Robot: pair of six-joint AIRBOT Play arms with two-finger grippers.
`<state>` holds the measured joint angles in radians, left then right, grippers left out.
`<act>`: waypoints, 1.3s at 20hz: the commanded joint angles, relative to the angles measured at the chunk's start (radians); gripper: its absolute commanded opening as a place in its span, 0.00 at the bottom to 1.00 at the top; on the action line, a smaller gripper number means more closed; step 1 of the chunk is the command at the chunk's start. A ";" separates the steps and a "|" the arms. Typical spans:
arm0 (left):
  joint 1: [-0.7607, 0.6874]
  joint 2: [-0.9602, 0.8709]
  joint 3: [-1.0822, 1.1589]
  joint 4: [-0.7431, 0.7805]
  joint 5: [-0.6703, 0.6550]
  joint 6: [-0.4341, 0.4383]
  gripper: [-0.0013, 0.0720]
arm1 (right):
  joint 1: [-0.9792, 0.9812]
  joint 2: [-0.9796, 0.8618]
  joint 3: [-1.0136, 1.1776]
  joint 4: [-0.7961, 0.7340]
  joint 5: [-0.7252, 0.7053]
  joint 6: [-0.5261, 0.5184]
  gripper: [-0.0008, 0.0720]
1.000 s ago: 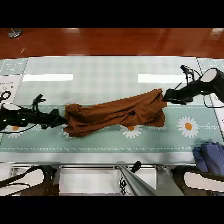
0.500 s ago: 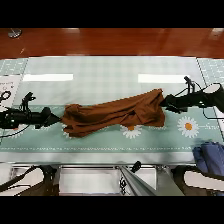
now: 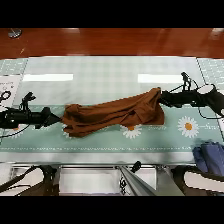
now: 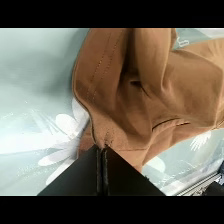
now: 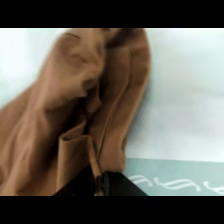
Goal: Fold the shirts.
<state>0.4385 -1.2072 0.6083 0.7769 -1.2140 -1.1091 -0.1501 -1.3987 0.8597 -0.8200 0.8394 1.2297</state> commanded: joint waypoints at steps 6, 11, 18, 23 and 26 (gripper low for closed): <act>0.000 0.124 0.162 -0.154 0.000 0.002 0.04 | -0.034 0.313 0.002 0.011 0.036 -0.025 0.06; 0.000 0.250 0.346 -0.381 0.009 0.024 0.04 | -0.033 0.521 0.002 0.011 0.047 0.007 0.06; 0.000 0.384 0.760 -0.404 0.029 -0.014 0.04 | -0.033 0.693 0.091 0.019 0.065 0.090 0.06; 0.000 0.412 0.957 -0.402 0.030 -0.060 0.04 | -0.033 0.719 0.314 -0.003 0.167 0.143 0.06; 0.000 0.425 0.984 -0.248 -0.003 -0.115 0.04 | -0.033 0.719 0.384 -0.187 0.342 0.246 0.05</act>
<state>0.4381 -0.7963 1.5387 0.4072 -1.1927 -1.1687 -0.1829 -0.6872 1.1660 -0.8661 1.0309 1.3876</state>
